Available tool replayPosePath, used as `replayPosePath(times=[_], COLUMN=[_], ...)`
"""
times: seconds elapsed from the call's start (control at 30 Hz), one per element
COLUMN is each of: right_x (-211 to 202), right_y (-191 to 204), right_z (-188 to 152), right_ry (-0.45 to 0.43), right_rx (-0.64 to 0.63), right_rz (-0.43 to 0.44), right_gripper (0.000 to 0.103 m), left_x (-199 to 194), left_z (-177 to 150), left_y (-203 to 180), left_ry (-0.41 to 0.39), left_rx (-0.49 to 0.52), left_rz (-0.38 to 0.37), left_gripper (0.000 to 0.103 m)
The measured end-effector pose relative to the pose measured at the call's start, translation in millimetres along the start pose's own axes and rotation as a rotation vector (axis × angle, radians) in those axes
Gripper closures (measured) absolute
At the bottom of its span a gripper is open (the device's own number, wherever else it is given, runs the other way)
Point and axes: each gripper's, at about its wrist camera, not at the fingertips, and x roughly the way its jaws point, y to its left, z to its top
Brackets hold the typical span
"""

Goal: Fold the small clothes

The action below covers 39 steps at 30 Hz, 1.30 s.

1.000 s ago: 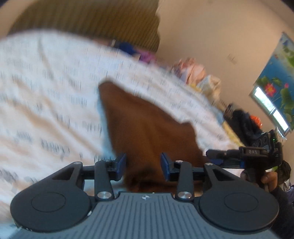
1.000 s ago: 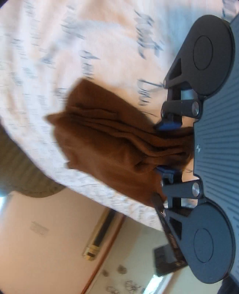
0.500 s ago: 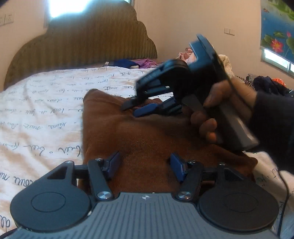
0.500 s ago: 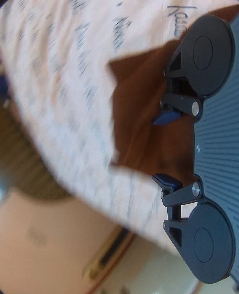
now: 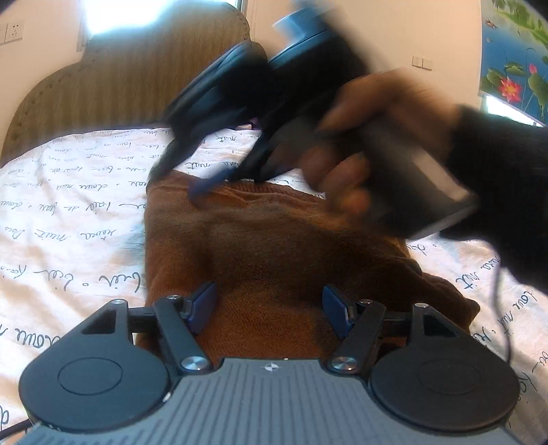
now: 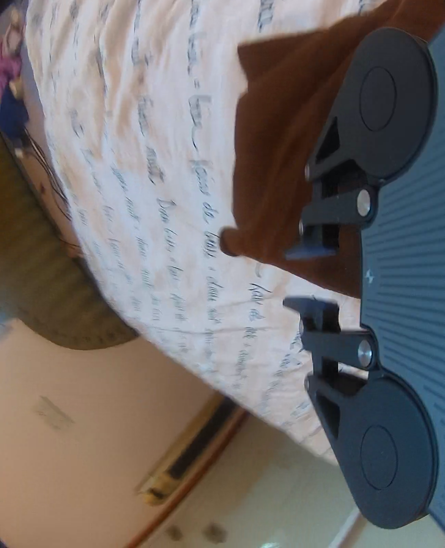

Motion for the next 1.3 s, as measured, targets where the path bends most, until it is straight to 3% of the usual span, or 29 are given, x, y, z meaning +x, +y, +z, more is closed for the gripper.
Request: replayPosePath(times=[0.03, 0.1, 0.2, 0.3, 0.43, 0.57, 0.67, 0.8, 0.97, 1.03, 1.1, 1.17, 1.23, 1.3], right_x=[13.6, 22.8, 21.1, 4.1, -28.4, -16.1, -15.7, -30.5, -74.4, -58.1, -66.9, -98.9, -138.3, -168.8], right_y=[-2.6, -14.1, -23.6, -15.4, -12.2, -25.8, -32.8, -4.0, 2.3, -16.9, -26.7, -24.6, -21.5, -26.1], right_z=[-1.2, -4.6, 0.5, -3.4, -16.2, -29.5, -34.9, -38.8, -69.0, -79.2, -89.8, -94.6, -108.7, -128.8], right_ry=[0.020, -0.082, -0.102, -0.133, -0.157, -0.103, -0.163, -0.182, -0.223, -0.142, -0.193, -0.236, -0.307, -0.346], right_rx=[-0.018, -0.062, 0.014, -0.015, -0.026, -0.064, -0.084, -0.142, -0.093, -0.100, -0.141, -0.024, 0.000, 0.027], right_rz=[-0.061, -0.027, -0.005, -0.077, -0.093, -0.215, -0.189, -0.326, -0.173, -0.280, -0.271, -0.231, -0.136, -0.111], right_gripper=[0.049, 0.050, 0.052, 0.052, 0.050, 0.048, 0.048, 0.047, 0.044, 0.033, 0.033, 0.032, 0.032, 0.031], left_x=[0.1, 1.5, 2.3, 1.5, 2.2, 2.7, 3.8, 3.1, 3.7, 3.7, -5.0, -28.7, -57.3, -80.4], left_z=[0.0, 0.3, 0.0, -0.3, -1.4, -1.7, -1.4, -2.3, -2.3, -1.4, -1.5, -5.6, -15.6, -29.0], left_y=[-0.1, 0.6, 0.2, 0.1, 1.9, 1.3, -0.1, -0.6, -1.4, -3.0, -2.8, 1.2, 3.4, 3.9], left_ry=[0.000, 0.001, 0.000, -0.002, -0.004, -0.003, -0.002, -0.005, -0.006, -0.006, -0.023, -0.065, -0.104, -0.136], left_rx=[0.000, -0.002, -0.002, -0.005, -0.012, -0.007, 0.004, 0.003, 0.005, 0.015, 0.022, 0.017, 0.057, 0.128], left_rz=[0.002, 0.005, 0.004, -0.001, -0.006, -0.005, 0.004, 0.007, 0.008, 0.006, 0.018, 0.029, 0.059, 0.090], left_gripper=[0.035, 0.035, 0.035, 0.035, 0.035, 0.034, 0.034, 0.034, 0.034, 0.033, 0.033, 0.032, 0.018, 0.015])
